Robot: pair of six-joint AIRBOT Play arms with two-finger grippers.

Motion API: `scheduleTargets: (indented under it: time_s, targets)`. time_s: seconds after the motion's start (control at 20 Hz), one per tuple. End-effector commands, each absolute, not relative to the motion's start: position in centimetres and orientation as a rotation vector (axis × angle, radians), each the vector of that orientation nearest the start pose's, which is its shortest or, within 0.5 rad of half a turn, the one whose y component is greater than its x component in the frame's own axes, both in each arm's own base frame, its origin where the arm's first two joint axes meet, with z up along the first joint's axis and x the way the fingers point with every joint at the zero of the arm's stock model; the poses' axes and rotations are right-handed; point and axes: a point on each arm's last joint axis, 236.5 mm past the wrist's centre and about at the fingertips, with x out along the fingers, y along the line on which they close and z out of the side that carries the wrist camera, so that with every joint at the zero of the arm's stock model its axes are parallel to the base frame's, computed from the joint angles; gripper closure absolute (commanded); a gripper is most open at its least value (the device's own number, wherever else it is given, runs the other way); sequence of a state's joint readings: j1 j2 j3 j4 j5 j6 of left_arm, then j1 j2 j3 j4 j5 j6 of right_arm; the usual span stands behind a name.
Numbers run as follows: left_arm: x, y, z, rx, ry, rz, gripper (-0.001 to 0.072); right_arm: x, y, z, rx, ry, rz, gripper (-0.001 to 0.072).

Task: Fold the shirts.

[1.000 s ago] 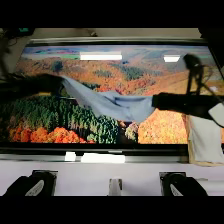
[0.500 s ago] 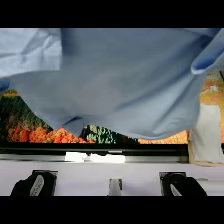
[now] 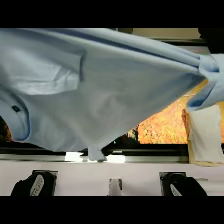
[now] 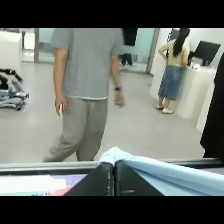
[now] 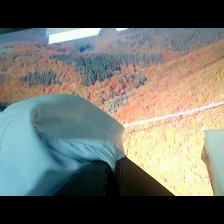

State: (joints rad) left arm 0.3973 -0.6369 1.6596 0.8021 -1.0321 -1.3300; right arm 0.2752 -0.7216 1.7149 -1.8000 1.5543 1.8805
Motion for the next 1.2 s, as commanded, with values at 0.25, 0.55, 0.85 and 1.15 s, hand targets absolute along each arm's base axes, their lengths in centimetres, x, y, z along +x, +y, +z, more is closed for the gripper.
scheduleTargets:
  time_s: [0.25,0.55,0.85,1.15]
  targets:
    - [31.9,-1.7,39.6,-0.278,0.171,-0.216,0.0676,31.2,2.8,28.8,0.039,0.819,-0.085,0.0689]
    - [42.7,-1.2,32.0,-0.327,0.2,-0.204,0.0676,47.5,8.0,21.3,0.056,0.742,-0.047,0.0688]
    - [53.4,-5.0,20.5,-0.388,0.316,-0.183,0.0675,56.4,11.6,8.1,0.213,0.805,-0.077,0.0687]
    - [52.0,-9.9,5.7,-0.506,0.792,-0.285,0.0619,56.0,14.2,-0.7,0.339,0.995,-0.085,0.0475]
